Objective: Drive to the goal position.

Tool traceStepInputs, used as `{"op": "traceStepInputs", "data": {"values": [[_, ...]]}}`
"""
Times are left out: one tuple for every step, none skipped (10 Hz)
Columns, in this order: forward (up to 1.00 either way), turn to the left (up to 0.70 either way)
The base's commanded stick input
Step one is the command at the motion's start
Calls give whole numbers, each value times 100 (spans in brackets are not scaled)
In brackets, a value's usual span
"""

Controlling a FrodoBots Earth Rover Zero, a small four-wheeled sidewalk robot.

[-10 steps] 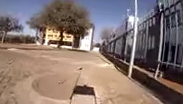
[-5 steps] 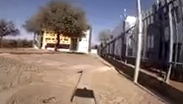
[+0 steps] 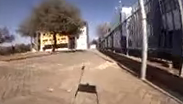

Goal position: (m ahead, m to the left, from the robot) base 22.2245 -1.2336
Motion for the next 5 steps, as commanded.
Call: {"op": "traceStepInputs", "data": {"values": [[100, 0], [100, 0], [100, 0], [100, 0], [100, 0]]}}
